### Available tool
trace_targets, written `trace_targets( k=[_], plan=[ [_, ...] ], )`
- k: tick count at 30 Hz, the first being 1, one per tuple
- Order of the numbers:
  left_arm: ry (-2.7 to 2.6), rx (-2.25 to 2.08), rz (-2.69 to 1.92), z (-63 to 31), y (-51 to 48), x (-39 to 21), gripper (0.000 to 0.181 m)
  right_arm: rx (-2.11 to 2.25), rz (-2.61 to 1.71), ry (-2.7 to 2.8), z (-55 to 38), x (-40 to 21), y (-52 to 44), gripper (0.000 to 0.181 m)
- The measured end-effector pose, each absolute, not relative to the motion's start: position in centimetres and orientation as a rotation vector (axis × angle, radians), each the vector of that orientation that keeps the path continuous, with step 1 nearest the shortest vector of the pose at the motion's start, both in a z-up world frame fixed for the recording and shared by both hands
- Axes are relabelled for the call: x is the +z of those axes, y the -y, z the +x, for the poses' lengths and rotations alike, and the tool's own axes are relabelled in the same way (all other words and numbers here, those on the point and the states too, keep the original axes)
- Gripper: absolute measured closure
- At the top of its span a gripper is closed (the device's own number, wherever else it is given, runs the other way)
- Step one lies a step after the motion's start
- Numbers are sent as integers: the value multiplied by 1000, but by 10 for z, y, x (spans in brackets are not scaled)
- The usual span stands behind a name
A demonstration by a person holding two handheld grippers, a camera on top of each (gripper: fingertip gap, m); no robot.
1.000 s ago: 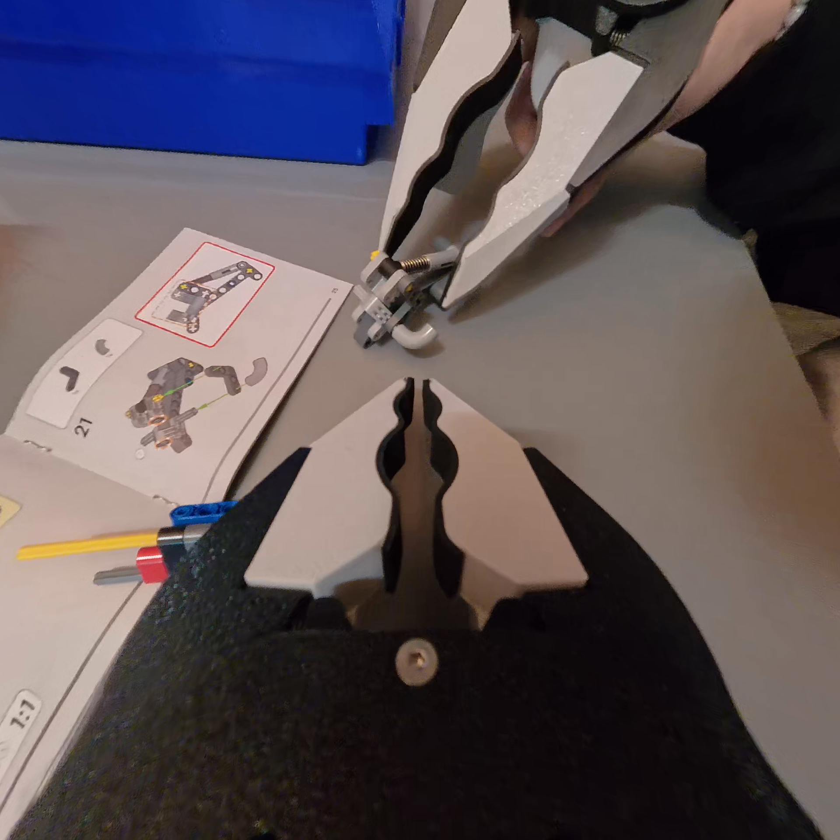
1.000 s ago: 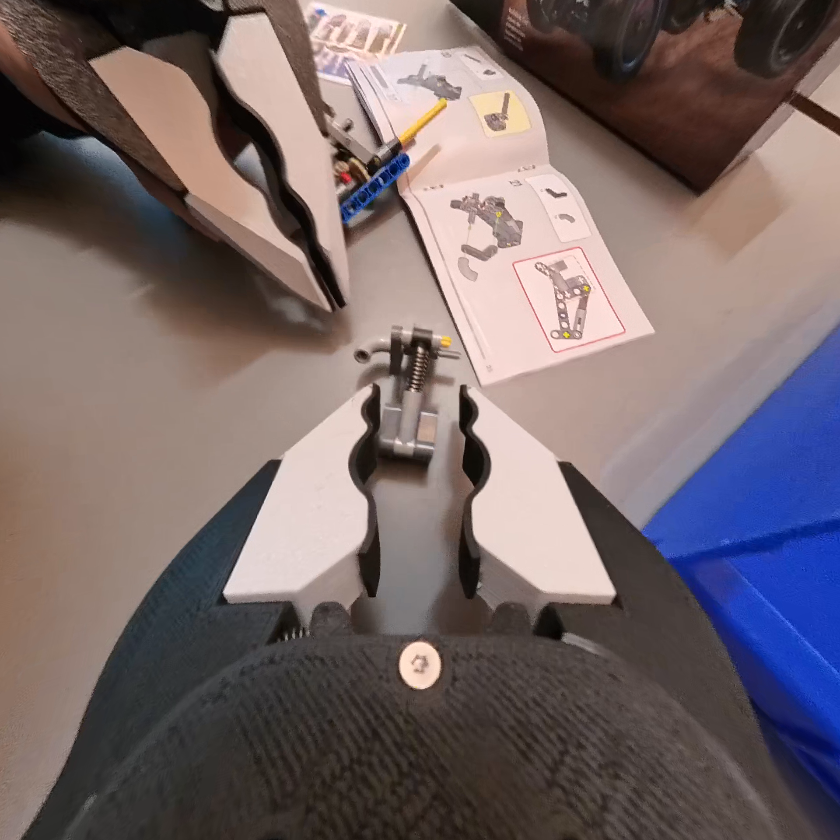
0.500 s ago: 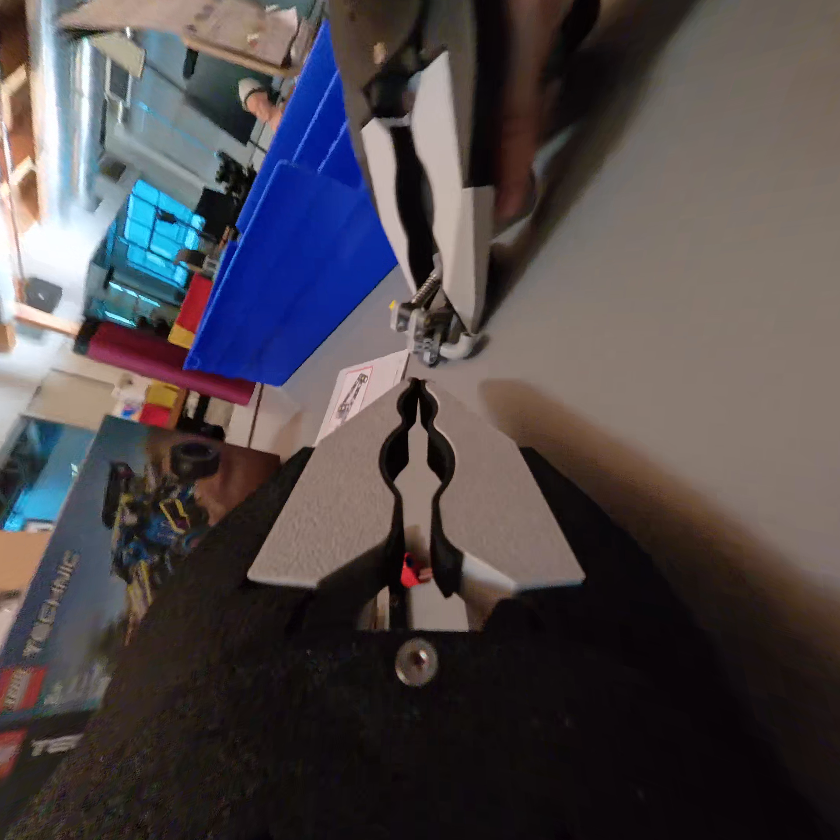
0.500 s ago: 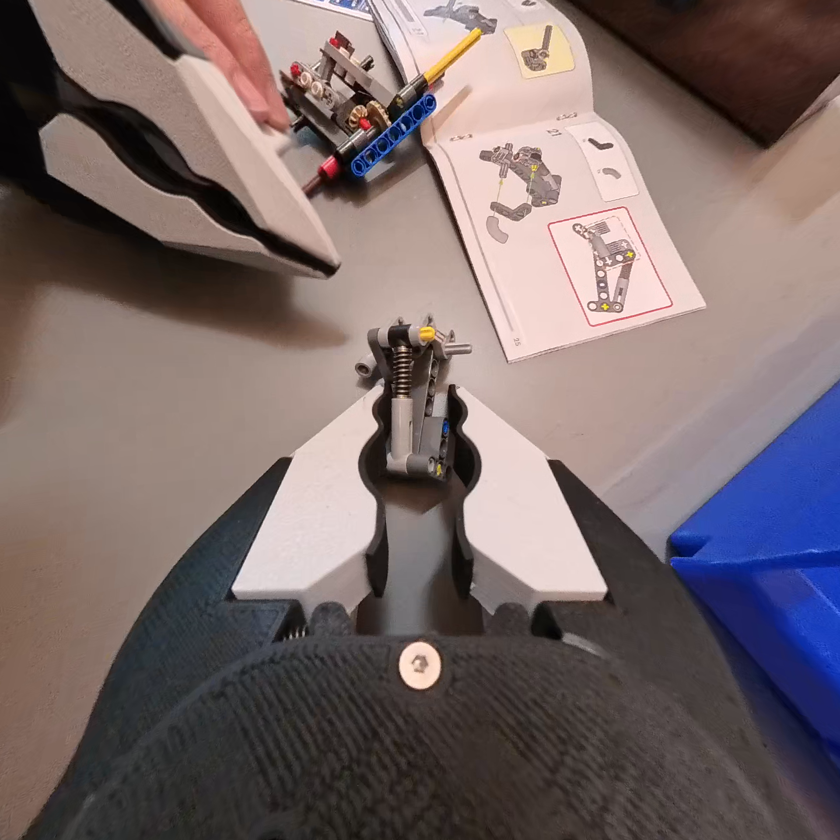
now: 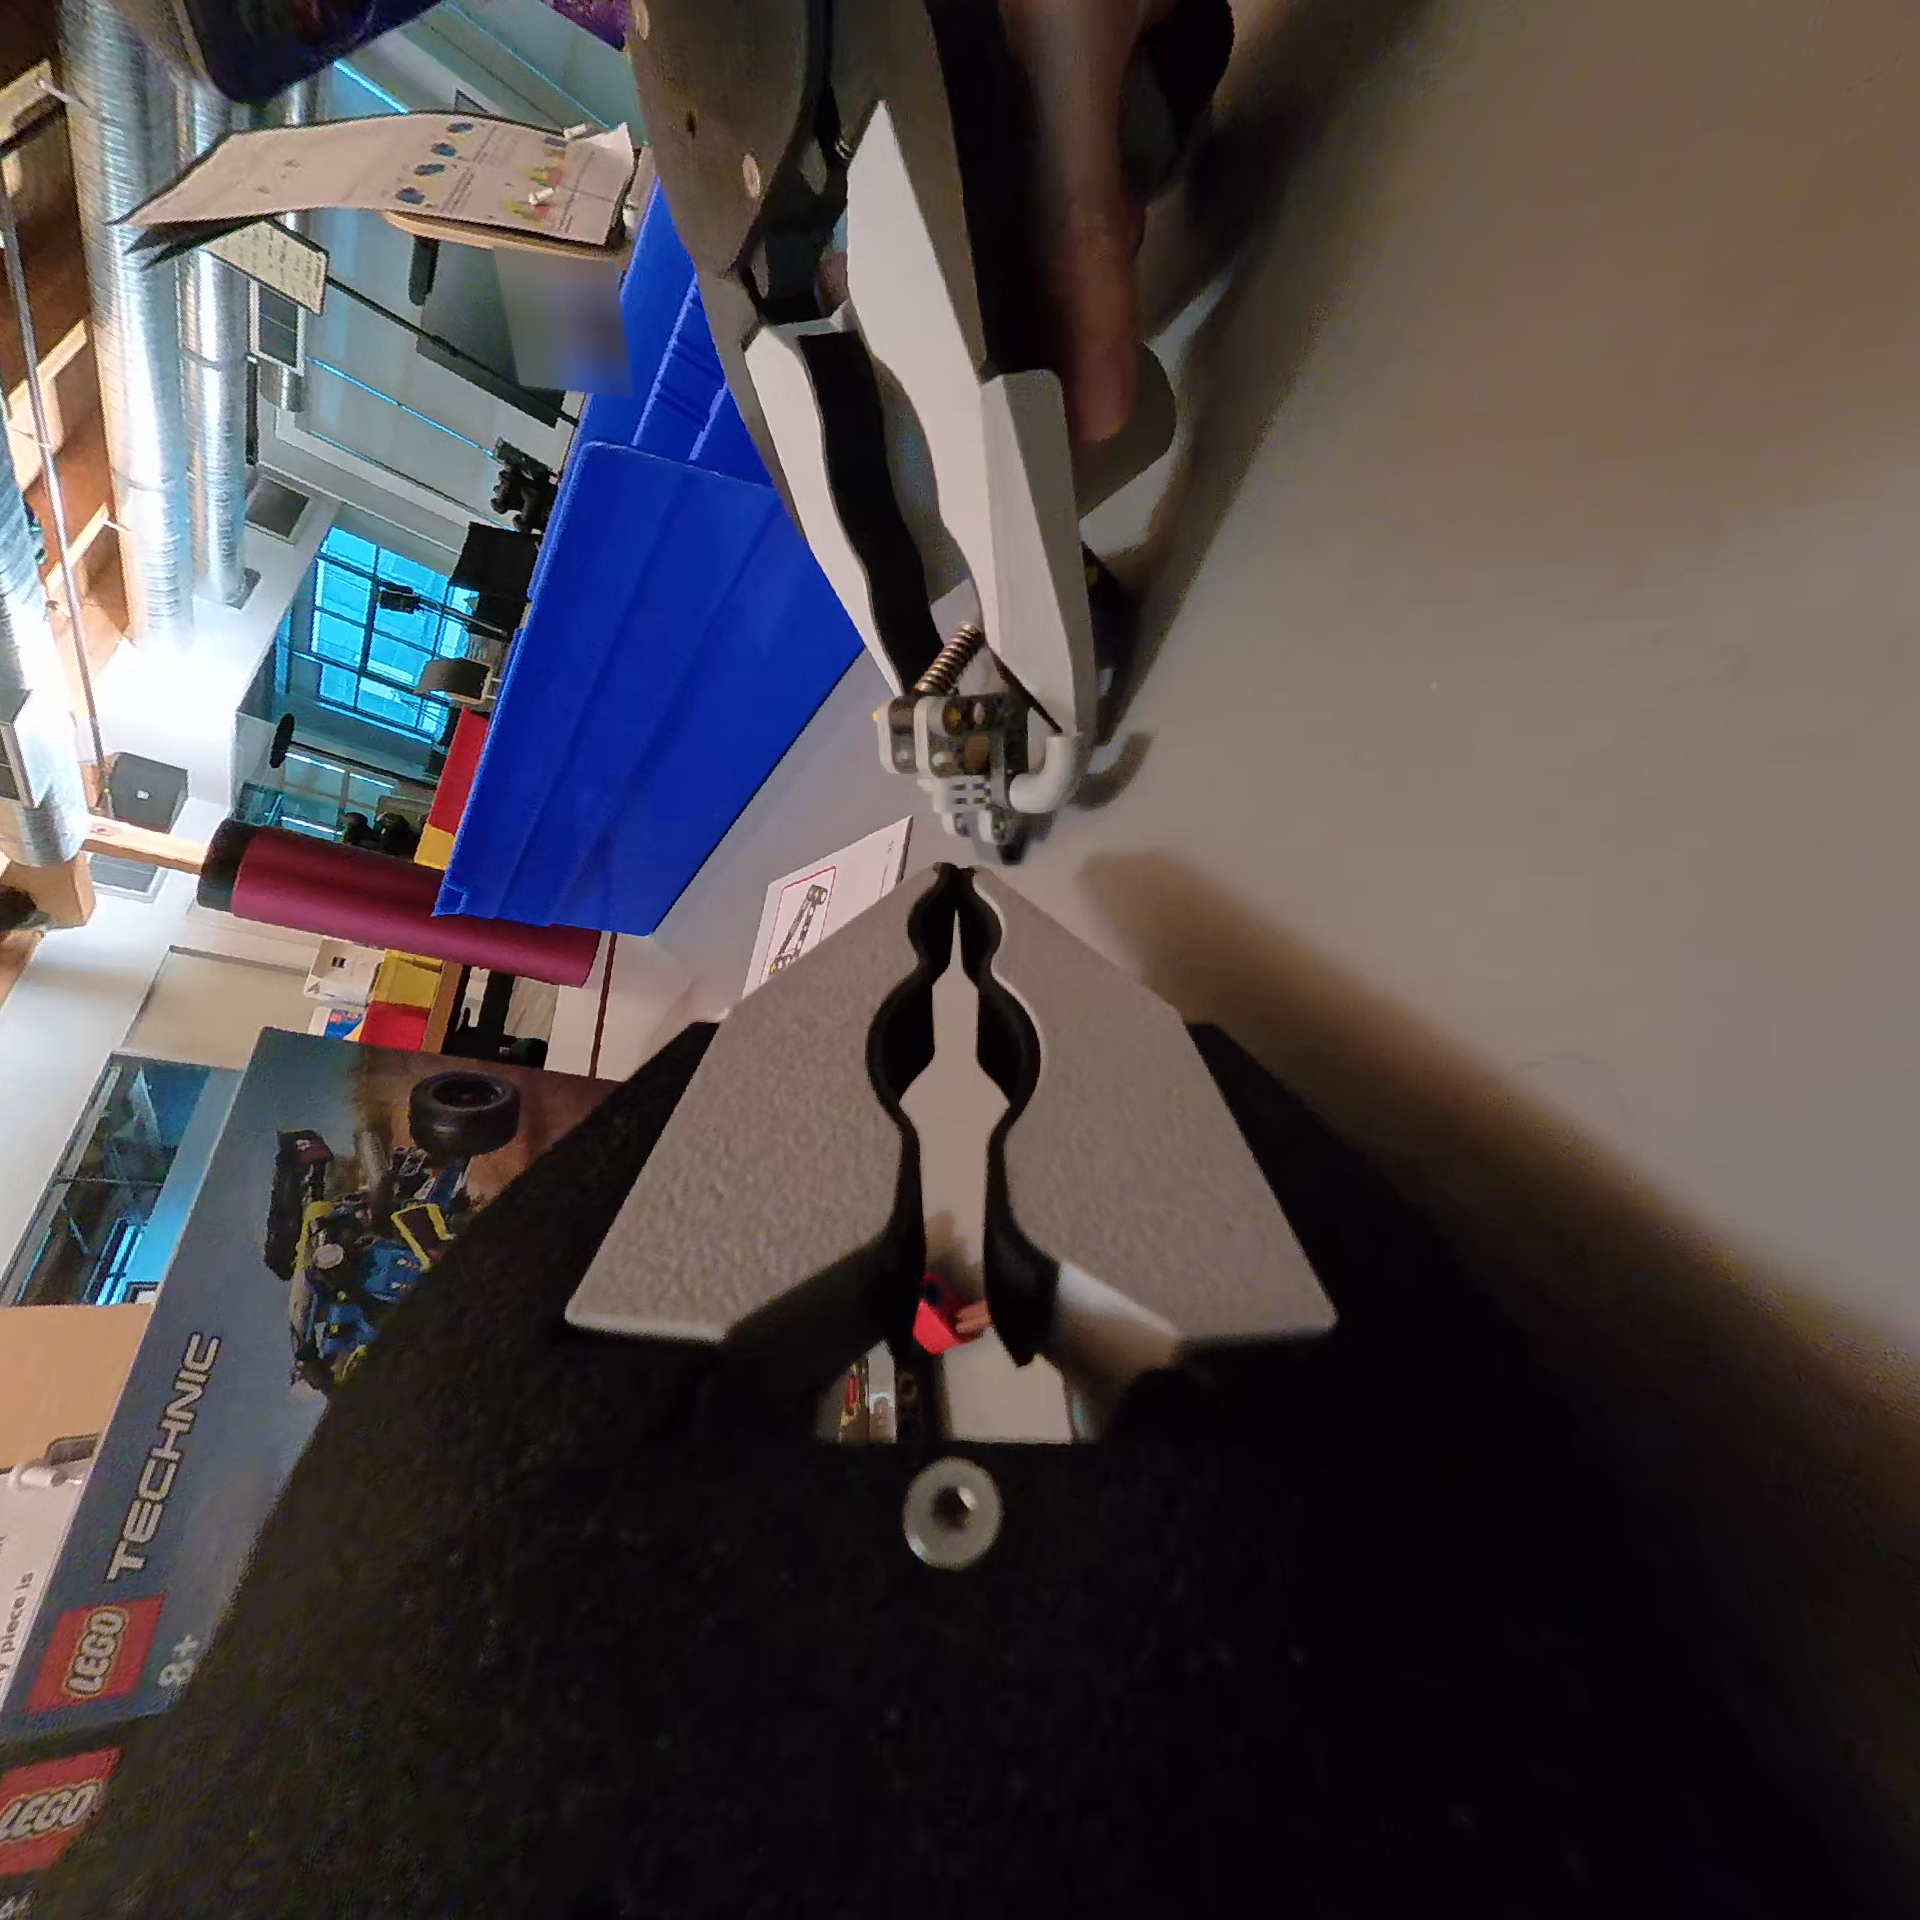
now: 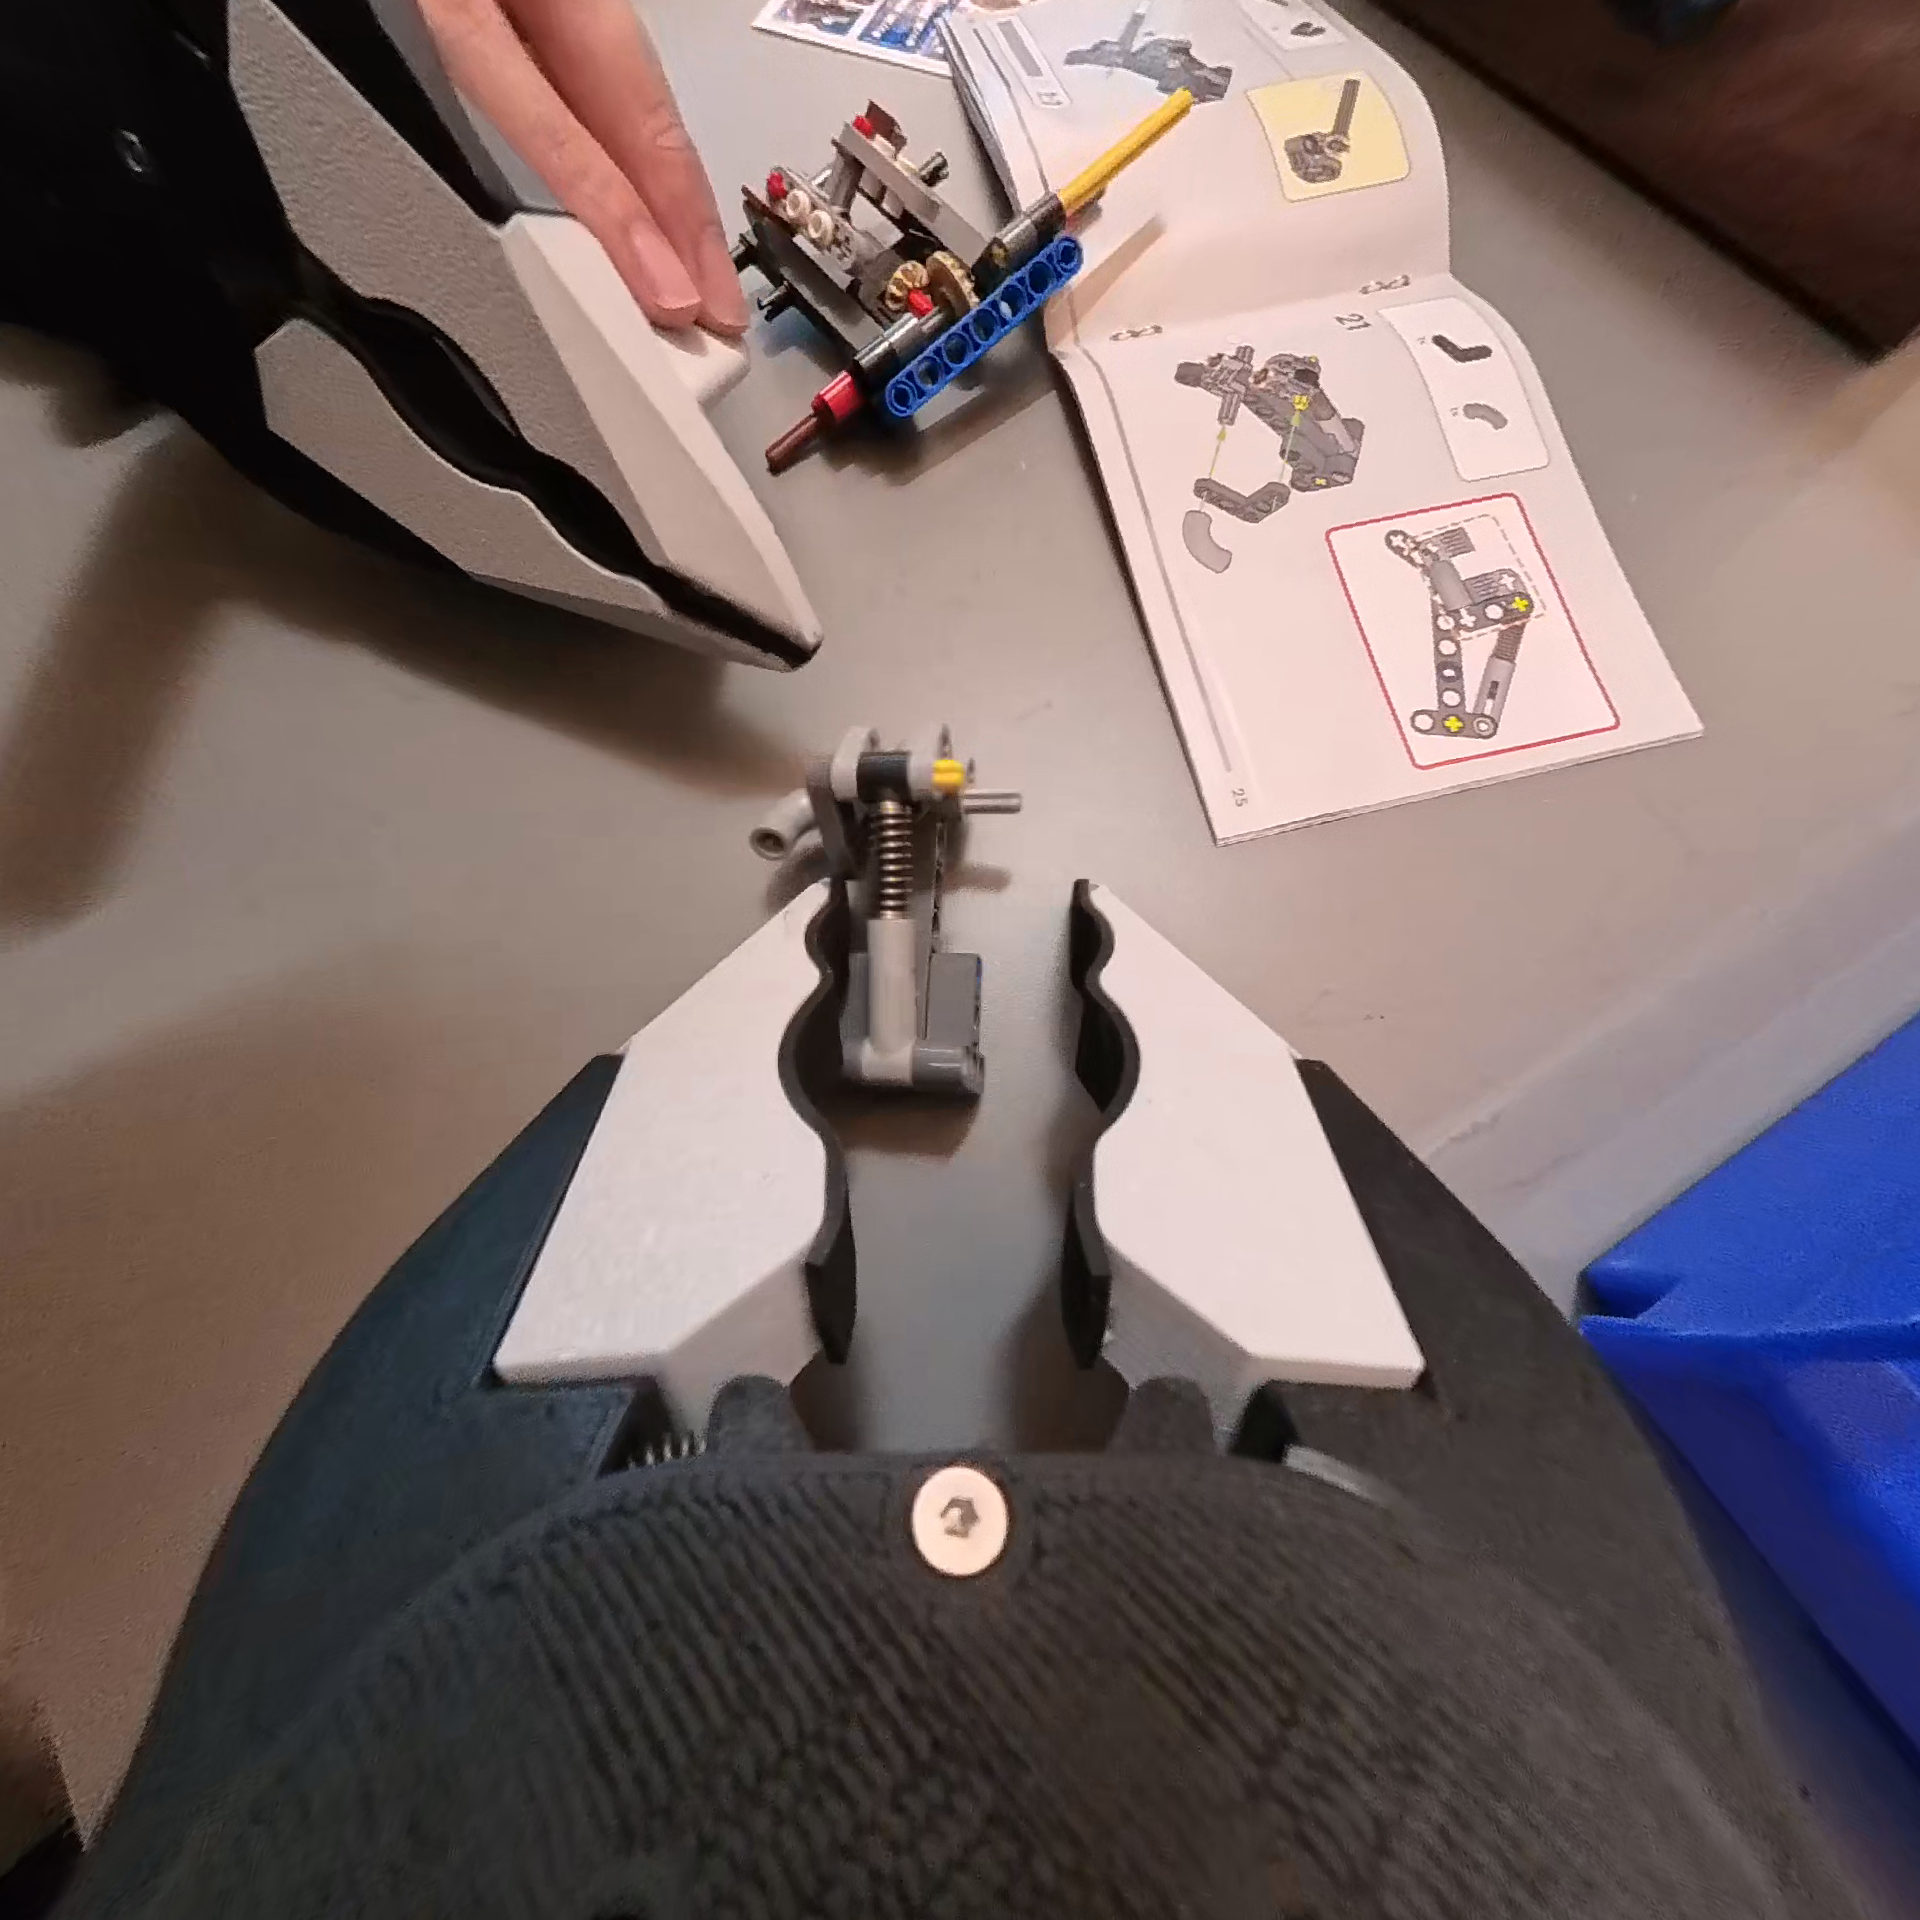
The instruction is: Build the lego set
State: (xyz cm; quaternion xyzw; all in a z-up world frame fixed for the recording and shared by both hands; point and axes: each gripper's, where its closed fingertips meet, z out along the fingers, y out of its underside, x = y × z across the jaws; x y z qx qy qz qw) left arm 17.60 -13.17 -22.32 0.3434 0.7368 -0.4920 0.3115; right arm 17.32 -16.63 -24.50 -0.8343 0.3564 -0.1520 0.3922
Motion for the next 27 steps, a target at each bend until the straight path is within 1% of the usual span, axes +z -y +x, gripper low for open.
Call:
trace_targets(
  k=[9, 10, 12, 13, 19, 24, 27],
  plan=[
    [-1945, -1292, 918, 175, 131, -225, 181, -343, -2068, -824, 166, -234, 160, 136],
    [-1944, -1292, 918, 175, 131, -225, 181, -344, -2059, -825, 166, -233, 160, 138],
    [-1942, -1295, 917, 174, 132, -224, 181, -328, -2036, -812, 165, -230, 159, 149],
    [-1941, -1295, 917, 174, 132, -224, 181, -322, -2020, -813, 165, -228, 160, 151],
    [-1935, -1294, 920, 174, 132, -224, 181, -333, -1984, -851, 169, -225, 164, 154],
    [-1933, -1293, 917, 174, 132, -224, 181, -336, -2033, -823, 166, -229, 161, 167],
    [-1924, -1287, 914, 175, 133, -223, 181, -315, -2031, -836, 166, -230, 161, 167]
  ],
)
